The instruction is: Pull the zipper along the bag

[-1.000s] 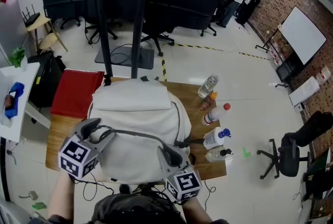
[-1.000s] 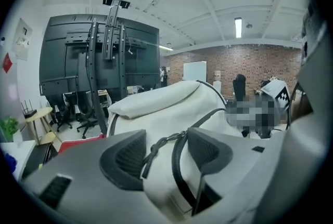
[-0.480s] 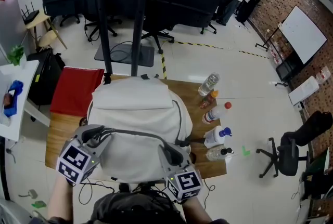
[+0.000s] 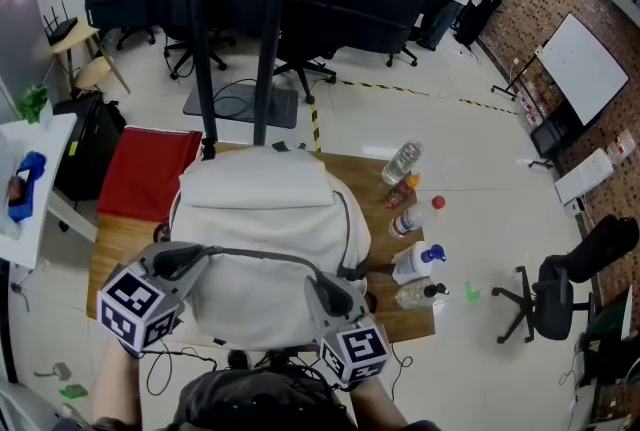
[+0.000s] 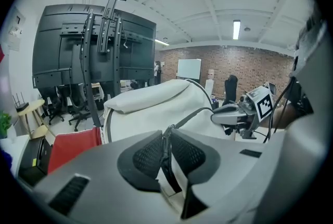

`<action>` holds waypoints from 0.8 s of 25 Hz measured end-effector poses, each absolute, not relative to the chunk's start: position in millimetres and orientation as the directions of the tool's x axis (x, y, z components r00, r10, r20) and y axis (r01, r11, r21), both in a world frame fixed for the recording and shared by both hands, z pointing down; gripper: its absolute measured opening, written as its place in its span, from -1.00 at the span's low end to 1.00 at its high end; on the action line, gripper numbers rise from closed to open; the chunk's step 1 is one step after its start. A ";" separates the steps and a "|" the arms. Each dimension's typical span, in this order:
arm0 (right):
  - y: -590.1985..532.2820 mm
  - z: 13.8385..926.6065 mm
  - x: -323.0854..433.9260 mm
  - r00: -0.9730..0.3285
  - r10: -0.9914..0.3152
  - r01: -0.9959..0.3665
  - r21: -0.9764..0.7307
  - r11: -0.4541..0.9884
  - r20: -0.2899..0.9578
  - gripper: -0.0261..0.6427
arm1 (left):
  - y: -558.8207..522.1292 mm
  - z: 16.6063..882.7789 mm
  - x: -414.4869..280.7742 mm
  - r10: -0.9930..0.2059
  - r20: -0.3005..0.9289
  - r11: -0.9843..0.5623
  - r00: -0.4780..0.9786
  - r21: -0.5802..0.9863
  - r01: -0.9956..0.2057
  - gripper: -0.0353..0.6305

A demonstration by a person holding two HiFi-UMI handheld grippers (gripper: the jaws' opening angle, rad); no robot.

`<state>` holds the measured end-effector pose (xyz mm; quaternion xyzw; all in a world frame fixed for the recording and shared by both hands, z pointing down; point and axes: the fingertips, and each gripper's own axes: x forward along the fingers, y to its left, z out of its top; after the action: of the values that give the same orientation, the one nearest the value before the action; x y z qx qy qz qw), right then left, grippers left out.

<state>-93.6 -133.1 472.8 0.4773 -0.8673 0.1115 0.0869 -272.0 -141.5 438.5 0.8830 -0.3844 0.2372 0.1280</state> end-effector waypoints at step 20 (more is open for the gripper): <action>-131.4 472.5 -93.6 -0.532 -0.811 -0.845 -0.086 0.528 0.244 -0.71 | -130.1 426.8 -281.6 -0.610 0.507 -0.730 0.609 -0.061 -0.681 -0.71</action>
<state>-93.6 -131.4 472.5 0.4759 -0.8698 0.0970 0.0871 -281.6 -130.1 426.8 0.8942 -0.3609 0.2555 0.0693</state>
